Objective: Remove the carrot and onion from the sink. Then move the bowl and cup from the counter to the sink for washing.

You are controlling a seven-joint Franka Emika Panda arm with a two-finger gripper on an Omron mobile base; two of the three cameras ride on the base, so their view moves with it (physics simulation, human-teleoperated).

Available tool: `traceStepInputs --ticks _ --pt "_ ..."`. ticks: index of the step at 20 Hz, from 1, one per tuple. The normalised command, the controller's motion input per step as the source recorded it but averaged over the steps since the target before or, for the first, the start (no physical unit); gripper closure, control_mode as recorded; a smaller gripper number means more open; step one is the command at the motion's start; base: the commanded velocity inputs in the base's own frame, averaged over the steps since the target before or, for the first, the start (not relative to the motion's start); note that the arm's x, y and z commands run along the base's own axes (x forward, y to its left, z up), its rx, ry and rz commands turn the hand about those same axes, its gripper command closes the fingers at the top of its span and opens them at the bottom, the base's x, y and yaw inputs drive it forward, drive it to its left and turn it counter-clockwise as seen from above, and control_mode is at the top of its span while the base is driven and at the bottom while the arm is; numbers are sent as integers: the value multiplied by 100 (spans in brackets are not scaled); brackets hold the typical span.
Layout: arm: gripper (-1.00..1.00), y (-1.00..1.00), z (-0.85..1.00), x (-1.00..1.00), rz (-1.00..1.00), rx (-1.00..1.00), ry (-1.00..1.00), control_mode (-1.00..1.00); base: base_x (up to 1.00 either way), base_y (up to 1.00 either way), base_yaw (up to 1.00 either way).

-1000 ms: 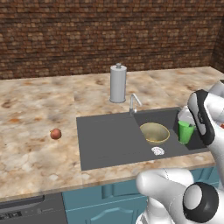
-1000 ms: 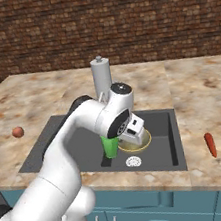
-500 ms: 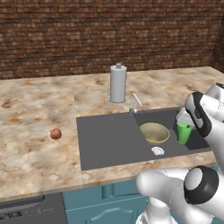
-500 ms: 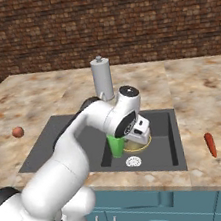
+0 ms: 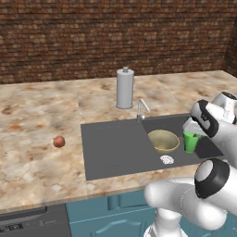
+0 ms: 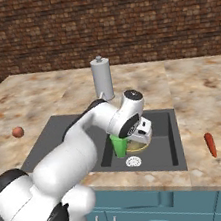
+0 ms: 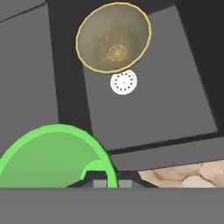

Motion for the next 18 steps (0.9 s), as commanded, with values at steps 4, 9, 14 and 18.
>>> traceStepInputs --ticks 4,9,14,18 --pt "100 -12 -26 27 11 0 -1 -100 0 0 0" --pt "100 -14 -27 22 14 0 0 -100 0 0 0" --pt "100 -15 -27 20 14 0 -1 -100 0 0 0" --pt "100 -10 -29 16 12 0 -3 -100 0 0 0"
